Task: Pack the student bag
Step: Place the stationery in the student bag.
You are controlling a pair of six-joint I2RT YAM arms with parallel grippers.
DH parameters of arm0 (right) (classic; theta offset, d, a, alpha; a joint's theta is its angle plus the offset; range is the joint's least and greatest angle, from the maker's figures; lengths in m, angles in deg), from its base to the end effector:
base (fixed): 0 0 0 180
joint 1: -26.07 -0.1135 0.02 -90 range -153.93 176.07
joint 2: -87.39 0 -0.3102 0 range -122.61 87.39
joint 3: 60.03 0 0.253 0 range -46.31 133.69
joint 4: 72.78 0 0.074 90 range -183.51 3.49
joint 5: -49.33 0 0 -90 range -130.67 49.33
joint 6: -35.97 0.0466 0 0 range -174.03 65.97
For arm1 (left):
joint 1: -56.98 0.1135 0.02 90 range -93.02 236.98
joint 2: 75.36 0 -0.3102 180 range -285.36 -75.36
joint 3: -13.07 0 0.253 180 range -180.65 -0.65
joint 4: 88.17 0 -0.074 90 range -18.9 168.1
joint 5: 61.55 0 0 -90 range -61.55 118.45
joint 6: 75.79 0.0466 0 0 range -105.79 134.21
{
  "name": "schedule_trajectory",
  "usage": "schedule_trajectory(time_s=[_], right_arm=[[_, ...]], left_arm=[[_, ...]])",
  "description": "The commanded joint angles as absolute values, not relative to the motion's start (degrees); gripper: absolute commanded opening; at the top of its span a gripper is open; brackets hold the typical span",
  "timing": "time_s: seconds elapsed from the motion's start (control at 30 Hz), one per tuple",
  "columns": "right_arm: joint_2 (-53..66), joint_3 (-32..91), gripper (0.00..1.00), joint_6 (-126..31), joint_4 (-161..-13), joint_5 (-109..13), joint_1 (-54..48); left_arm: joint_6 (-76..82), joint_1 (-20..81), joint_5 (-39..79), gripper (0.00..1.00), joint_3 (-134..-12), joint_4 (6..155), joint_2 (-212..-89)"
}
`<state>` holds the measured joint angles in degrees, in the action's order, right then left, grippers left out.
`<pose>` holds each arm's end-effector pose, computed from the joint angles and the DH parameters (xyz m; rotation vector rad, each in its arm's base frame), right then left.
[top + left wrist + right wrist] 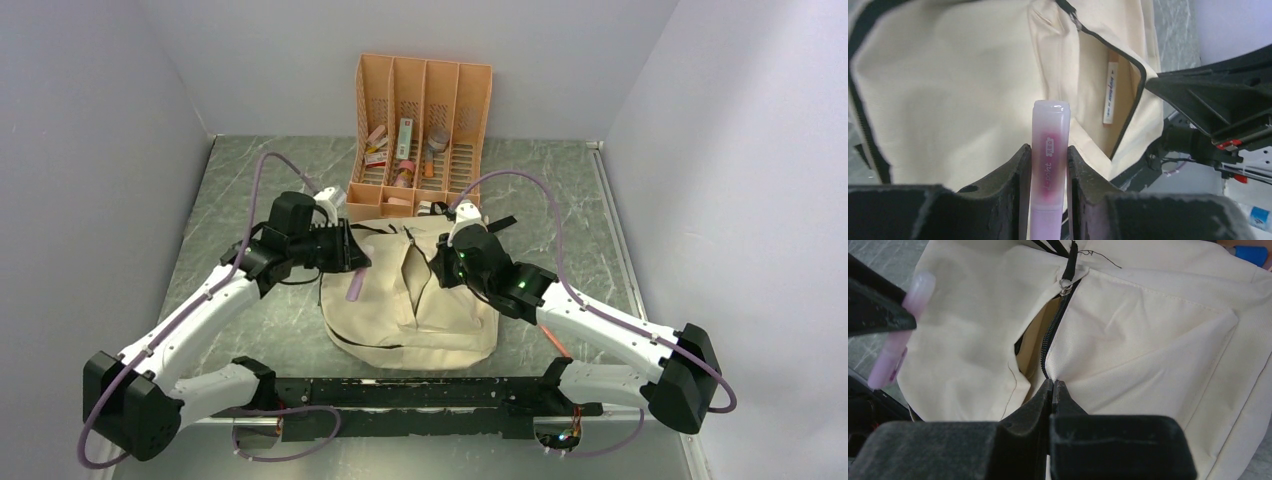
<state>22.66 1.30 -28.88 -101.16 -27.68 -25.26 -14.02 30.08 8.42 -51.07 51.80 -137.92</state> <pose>0.1592 0.1821 0.3161 -0.3551 2.1302 0.5501 0.1909 -0.1148 0.3225 0.1728 2.3478 -0.8913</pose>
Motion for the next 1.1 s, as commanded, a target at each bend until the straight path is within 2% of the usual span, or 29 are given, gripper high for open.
schedule_trajectory(time_s=[0.0,0.33,1.07], right_arm=[[24.7,1.8,0.0,-27.8,-99.9,-24.9,-24.8],[25.4,0.9,0.0,-26.6,-99.9,-25.1,-24.8],[27.1,-0.5,0.0,-27.1,-98.9,-28.4,-24.8]], left_arm=[[-18.5,26.3,6.9,0.05,-50.4,55.1,-137.6],[-23.4,16.5,12.5,0.05,-52.1,62.2,-145.4],[-30.3,11.6,20.0,0.05,-56.8,78.6,-161.1]])
